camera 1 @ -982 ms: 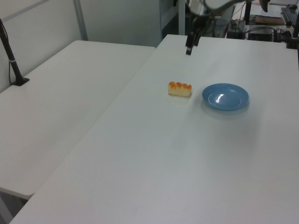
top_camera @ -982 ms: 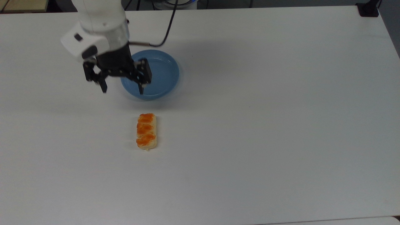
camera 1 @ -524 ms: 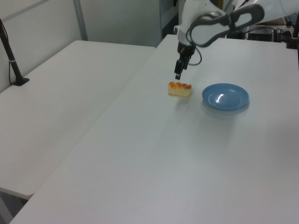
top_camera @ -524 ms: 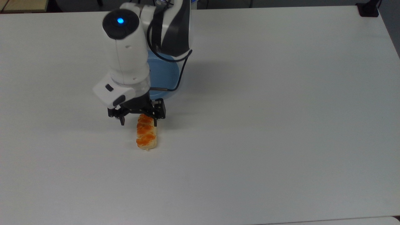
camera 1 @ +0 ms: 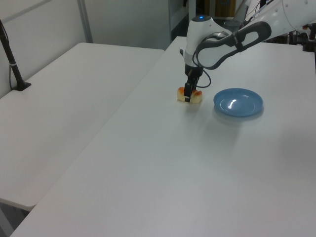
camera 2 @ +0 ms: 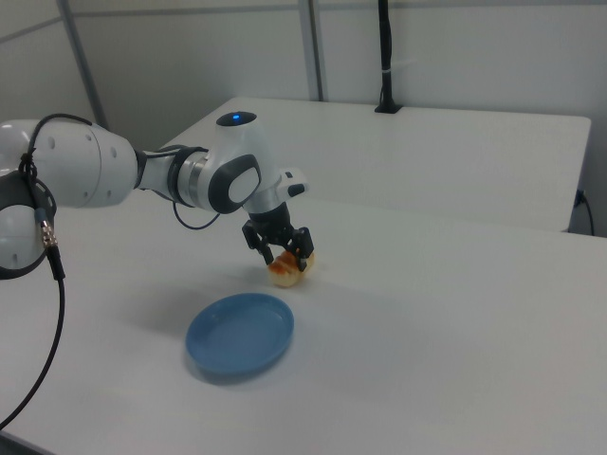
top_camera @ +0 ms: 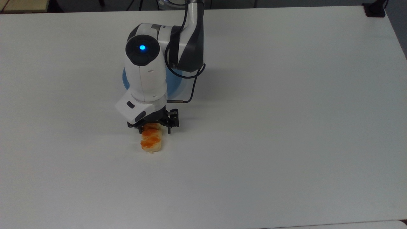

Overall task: Put the bread on a plate
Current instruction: 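Lift the bread roll and carry it over the blue plate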

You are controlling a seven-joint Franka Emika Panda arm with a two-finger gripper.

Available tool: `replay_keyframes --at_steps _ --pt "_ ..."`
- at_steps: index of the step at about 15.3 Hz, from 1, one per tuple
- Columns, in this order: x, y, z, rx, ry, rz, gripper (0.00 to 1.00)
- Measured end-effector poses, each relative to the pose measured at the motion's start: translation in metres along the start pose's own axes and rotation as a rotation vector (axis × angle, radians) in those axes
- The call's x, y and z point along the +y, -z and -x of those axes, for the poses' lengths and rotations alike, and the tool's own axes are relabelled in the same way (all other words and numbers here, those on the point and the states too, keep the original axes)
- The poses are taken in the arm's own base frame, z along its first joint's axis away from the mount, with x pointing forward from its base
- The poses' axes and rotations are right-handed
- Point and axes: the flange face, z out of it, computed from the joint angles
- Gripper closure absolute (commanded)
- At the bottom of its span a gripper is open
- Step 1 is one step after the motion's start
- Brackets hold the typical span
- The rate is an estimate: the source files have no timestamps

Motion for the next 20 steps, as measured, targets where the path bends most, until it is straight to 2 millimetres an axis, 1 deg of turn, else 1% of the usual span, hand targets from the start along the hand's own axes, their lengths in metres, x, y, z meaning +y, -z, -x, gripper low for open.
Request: replay_keyframes --at_steps 2,3,6,8,10,11,12,13,15,17,18,20 --pt "-0.002 -0.004 0.0 0.004 0.005 0.004 0.43" --pt "-0.001 -0.004 0.0 0.004 0.006 0.007 0.45" --pt "0.004 0.002 -0.001 0.014 0.001 0.008 0.44" --pt "0.008 0.02 -0.003 0.028 -0.007 0.004 0.44" --pt "0.015 0.053 0.004 -0.01 -0.019 -0.015 0.42" --pt "0.02 0.072 0.01 -0.042 -0.025 -0.029 0.41" --pt "0.024 0.091 0.018 -0.072 -0.023 -0.044 0.38" --pt "0.028 0.109 0.027 -0.1 -0.016 -0.06 0.36" --pt "0.035 0.134 0.05 -0.155 0.002 -0.091 0.36" --pt "0.039 0.144 0.071 -0.206 0.017 -0.118 0.36" --pt "0.039 0.143 0.08 -0.23 0.025 -0.123 0.36" --pt "0.039 0.135 0.094 -0.268 0.037 -0.119 0.35"
